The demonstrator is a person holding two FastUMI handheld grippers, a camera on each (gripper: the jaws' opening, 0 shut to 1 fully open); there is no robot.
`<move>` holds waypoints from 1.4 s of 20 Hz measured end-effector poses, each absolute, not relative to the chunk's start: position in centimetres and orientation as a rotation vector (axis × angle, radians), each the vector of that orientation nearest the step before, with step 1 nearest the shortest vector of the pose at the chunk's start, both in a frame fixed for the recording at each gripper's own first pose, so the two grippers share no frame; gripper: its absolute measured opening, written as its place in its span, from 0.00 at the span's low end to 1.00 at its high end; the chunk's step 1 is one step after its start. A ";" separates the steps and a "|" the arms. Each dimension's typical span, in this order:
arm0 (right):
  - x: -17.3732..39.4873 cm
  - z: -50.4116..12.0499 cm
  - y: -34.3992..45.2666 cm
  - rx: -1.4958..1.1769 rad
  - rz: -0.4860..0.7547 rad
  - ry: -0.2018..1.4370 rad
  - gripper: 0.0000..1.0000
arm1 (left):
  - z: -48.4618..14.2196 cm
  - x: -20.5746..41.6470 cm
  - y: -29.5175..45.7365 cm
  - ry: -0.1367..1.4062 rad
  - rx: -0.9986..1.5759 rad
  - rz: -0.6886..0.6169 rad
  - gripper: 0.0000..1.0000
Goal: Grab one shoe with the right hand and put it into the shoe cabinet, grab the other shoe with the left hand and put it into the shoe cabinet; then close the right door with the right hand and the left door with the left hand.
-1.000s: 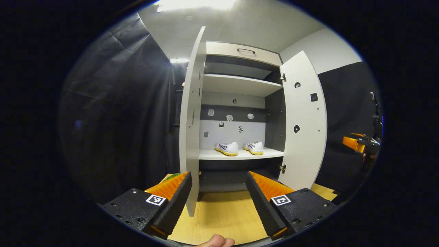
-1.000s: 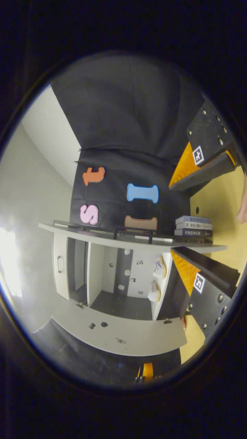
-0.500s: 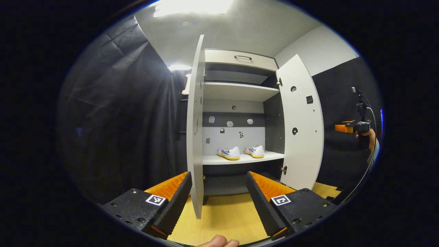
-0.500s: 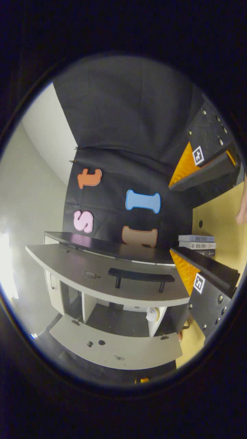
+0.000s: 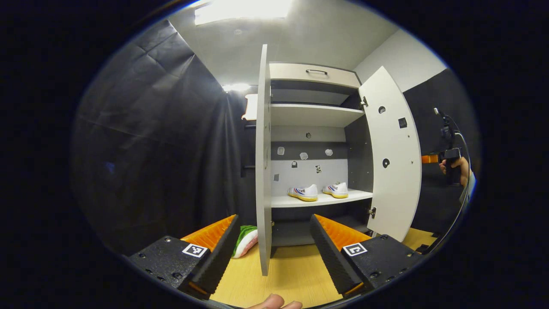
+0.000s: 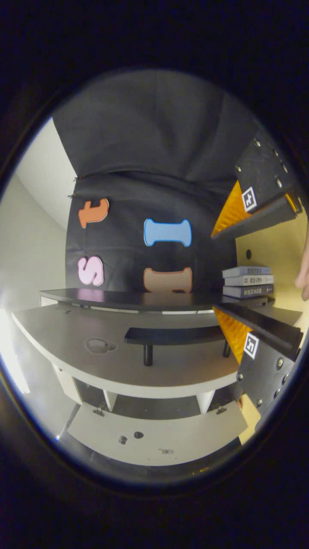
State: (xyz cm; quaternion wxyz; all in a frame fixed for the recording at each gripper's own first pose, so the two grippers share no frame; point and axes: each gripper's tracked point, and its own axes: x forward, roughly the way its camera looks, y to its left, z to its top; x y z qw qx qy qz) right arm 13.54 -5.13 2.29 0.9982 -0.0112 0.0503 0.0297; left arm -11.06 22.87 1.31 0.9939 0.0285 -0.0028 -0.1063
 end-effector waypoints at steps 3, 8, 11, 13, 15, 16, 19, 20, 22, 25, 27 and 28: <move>13.0 2.6 -4.8 -0.056 0.006 0.088 0.84 | 0.9 -11.1 22.7 0.001 0.048 -0.232 0.99; 12.5 2.3 -1.8 -0.039 0.058 0.088 0.80 | 0.7 -11.1 23.8 0.003 0.036 -0.217 0.99; 12.2 2.4 1.3 -0.029 0.106 0.082 0.80 | 0.4 -10.5 24.2 0.016 0.025 -0.210 0.99; 12.1 2.3 3.6 -0.022 0.131 0.078 0.83 | 0.5 -10.5 24.8 0.019 0.026 -0.197 0.98; 12.2 2.1 5.6 -0.011 0.154 0.070 0.83 | 0.7 -10.4 25.6 0.019 0.025 -0.179 0.99; 12.2 2.0 6.7 -0.013 0.165 0.065 0.80 | 0.9 -10.2 26.0 0.018 0.024 -0.173 0.99; 11.8 1.7 9.6 0.012 0.210 0.052 0.82 | 0.9 -9.7 27.1 0.026 0.005 -0.160 0.99; 11.0 1.8 10.9 0.044 0.246 0.045 0.93 | 0.8 -9.5 27.6 0.033 0.000 -0.151 0.99; 10.3 1.7 11.8 0.087 0.262 0.042 0.99 | 0.5 -9.4 29.1 0.045 0.005 -0.127 0.99; 8.9 1.4 12.4 0.082 0.257 0.028 0.99 | 0.4 -8.8 31.3 0.057 0.016 -0.092 0.99; 7.8 1.0 12.9 0.055 0.271 0.020 0.99 | 0.3 -7.8 33.0 0.078 0.011 -0.062 0.98; 7.4 0.8 13.1 0.048 0.278 0.020 0.99 | 0.4 -7.1 33.7 0.085 0.008 -0.045 0.98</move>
